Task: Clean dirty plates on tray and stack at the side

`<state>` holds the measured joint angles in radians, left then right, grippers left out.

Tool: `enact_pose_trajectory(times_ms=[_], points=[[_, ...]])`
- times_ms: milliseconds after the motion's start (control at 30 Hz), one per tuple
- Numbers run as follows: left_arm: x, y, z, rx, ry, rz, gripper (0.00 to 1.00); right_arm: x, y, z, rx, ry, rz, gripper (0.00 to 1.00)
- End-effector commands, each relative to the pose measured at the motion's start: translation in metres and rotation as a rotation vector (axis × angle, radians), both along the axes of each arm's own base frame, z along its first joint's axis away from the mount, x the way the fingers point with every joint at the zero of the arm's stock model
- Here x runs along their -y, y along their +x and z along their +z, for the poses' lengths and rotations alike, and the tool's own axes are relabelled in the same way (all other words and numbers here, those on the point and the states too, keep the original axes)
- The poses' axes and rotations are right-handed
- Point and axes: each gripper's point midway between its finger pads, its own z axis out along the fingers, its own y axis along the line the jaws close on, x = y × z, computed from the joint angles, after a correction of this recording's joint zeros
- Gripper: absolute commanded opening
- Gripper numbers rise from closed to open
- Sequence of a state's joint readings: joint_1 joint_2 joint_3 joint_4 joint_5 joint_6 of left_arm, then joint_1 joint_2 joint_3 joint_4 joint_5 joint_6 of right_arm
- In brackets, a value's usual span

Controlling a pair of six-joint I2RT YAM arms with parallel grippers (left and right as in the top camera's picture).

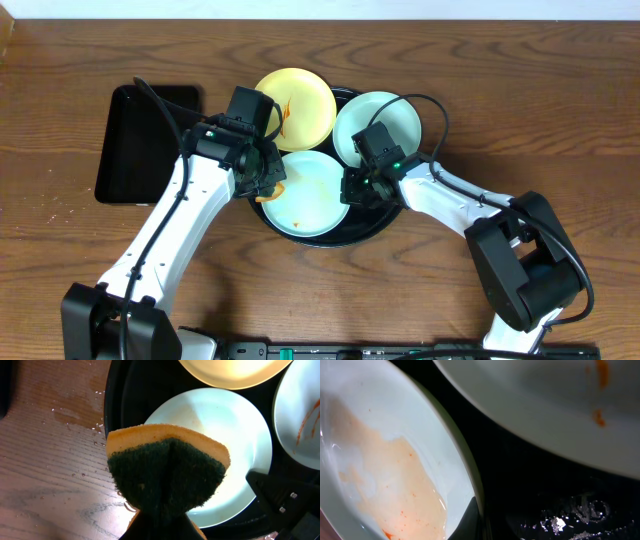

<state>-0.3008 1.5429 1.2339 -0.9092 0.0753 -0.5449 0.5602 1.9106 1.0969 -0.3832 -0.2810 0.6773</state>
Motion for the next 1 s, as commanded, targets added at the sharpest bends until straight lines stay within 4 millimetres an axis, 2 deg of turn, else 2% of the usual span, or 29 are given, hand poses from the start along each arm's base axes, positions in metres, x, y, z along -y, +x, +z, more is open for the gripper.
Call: enact_pose_trajectory(times_ms=[0,133,333,500,667,967], points=[[-0.004,0.001,-0.004,-0.005,0.018,-0.003,0.08,-0.006,-0.004,0.013,0.042,0.015,0.093,0.01],[-0.004,0.001,-0.003,-0.002,0.017,-0.003,0.07,-0.004,-0.001,0.043,0.143,0.013,0.169,0.01],[-0.004,0.002,-0.003,-0.001,0.017,-0.003,0.08,0.009,0.006,0.087,0.308,-0.040,0.225,0.01],[-0.003,0.005,-0.002,0.013,0.013,-0.003,0.07,0.040,0.016,0.114,0.419,-0.181,0.164,0.01],[-0.003,0.008,-0.002,0.024,0.009,0.001,0.08,0.065,0.023,0.127,0.483,-0.308,0.114,0.01],[-0.004,0.009,-0.001,0.025,0.001,0.008,0.07,0.078,0.031,0.132,0.527,-0.389,0.053,0.01]])
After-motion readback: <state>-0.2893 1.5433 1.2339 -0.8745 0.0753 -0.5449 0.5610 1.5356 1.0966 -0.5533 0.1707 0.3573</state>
